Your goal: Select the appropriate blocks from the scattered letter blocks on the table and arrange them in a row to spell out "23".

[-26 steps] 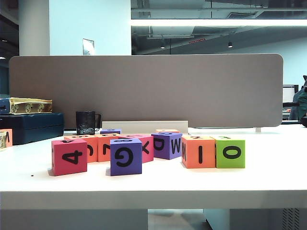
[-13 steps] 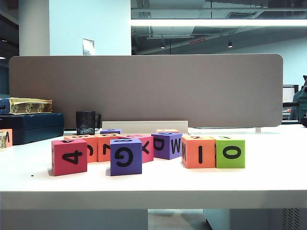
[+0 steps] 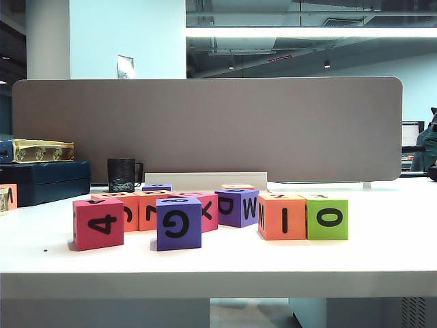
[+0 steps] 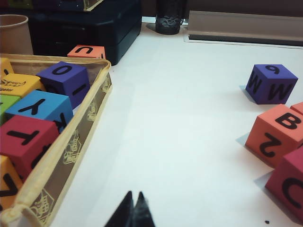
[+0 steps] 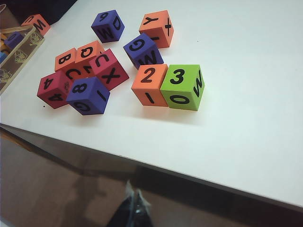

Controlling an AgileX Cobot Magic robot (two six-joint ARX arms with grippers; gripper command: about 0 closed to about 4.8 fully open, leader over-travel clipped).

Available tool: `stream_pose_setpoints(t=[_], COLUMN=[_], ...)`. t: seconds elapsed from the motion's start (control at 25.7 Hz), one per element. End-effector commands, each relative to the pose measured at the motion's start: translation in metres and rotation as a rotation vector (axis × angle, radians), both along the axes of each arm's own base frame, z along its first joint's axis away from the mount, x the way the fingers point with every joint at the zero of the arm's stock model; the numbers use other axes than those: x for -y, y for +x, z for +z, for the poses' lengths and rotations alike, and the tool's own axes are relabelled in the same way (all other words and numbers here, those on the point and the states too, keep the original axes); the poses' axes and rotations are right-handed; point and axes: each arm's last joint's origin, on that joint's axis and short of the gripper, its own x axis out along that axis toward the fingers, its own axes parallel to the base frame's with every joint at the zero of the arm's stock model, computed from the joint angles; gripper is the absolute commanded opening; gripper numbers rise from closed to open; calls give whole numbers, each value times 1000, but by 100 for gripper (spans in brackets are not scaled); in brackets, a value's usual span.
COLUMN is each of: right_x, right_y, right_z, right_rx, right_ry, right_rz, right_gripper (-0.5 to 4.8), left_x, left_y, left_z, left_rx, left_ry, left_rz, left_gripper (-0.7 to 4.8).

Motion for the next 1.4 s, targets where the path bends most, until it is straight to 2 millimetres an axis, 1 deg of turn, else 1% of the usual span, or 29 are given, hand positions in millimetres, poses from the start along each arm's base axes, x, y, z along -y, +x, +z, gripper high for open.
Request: stream_pose_setpoints(t=[0.04, 0.66, 0.78, 0.9, 0.97, 1.09, 1.17, 1.25, 1.32, 1.4], right_x=[0, 0, 0, 2, 4, 7, 10, 11, 11, 11], right_y=[0, 0, 3, 8, 11, 13, 14, 16, 17, 16], right_z=[3, 3, 8, 17, 21, 23, 21, 15, -4, -16], right_rx=[16, 20, 80, 193, 252, 274, 281, 333, 403, 428], right_ry=[3, 2, -1, -25, -61, -122, -152, -160, -145, -140], right_rz=[-2, -3, -10, -62, -130, -252, -322, -370, -380, -383], right_gripper=[-1, -1, -1, -1, -1, -1, -1, -1, -1, -1], left_x=[1, 1, 1, 1, 1, 1, 1, 1, 1, 1], left_y=[0, 0, 0, 0, 0, 0, 0, 0, 0, 0], left_z=[0, 0, 0, 0, 0, 0, 0, 0, 0, 0], left_rx=[-7, -7, -7, -7, -6, -7, -6, -7, -6, -6], left_ry=[1, 1, 1, 1, 2, 2, 2, 2, 2, 2], left_rz=[-18, -16, -16, -16, -16, -16, -15, -15, -15, -15], left_gripper=[-5, -5, -5, -5, -5, -5, -5, -5, -5, -5])
